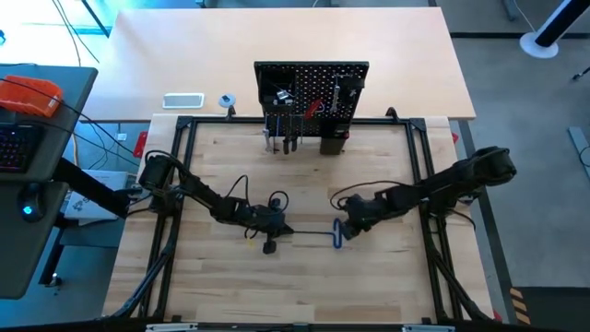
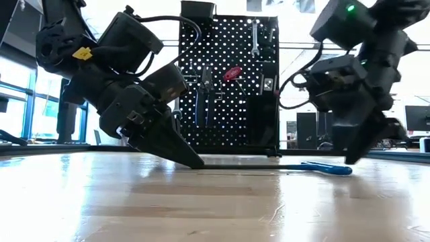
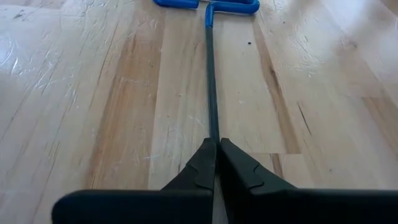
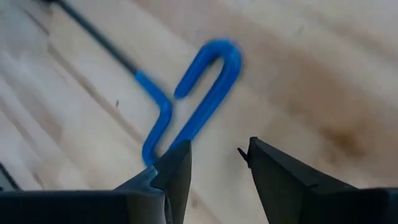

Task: Hang tools onto peg board
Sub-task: Put the pick tool into the bottom bin on the pegboard

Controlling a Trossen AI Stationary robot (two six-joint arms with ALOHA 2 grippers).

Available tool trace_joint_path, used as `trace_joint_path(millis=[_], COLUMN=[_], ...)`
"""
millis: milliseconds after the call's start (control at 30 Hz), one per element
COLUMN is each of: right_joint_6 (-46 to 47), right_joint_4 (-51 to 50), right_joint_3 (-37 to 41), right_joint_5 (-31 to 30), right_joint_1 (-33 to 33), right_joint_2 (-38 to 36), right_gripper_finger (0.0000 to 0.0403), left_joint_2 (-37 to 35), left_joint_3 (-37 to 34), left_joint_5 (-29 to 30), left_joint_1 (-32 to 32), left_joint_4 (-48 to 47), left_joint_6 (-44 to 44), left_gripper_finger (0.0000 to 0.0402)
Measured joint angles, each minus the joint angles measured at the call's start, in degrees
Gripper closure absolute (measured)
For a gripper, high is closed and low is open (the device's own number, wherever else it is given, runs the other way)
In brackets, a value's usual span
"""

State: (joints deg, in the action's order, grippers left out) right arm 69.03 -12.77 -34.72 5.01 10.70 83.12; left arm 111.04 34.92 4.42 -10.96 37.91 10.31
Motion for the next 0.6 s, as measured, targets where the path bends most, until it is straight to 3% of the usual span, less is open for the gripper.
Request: trace_joint_path(millis=[167,333,500,600], right_joint_6=[6.57,8.56,9.64,9.58], right_joint_4=[2.35,5.13,6.89,14.86], right_joint_3=[0.00,-0.01,-0.22,-0.22], right_joint_5=[-3.61,-6.72,-6.31,-6.34], right_joint_1=[4.50,4.64,3.91,3.25], right_joint_2=[0.36,0.83,6.31,10.84], right_gripper_finger=[0.0245,0.0245,0.0245,0.0245], left_joint_2=[0.02,0.07,0.11,0.05], left_joint_3=[-0.07,0.00,0.00,0.02], left_joint_5=[0.38,0.84,1.08,1.27], left_joint_1=[-0.04,-0.36,-0.46,-0.82], left_joint_4=[0.39,0.71,0.87,1.35], left_joint_6=[1.04,0.88,1.04,1.05], left_gripper_finger=[0.0401,0.0401,0.0401,0.0401])
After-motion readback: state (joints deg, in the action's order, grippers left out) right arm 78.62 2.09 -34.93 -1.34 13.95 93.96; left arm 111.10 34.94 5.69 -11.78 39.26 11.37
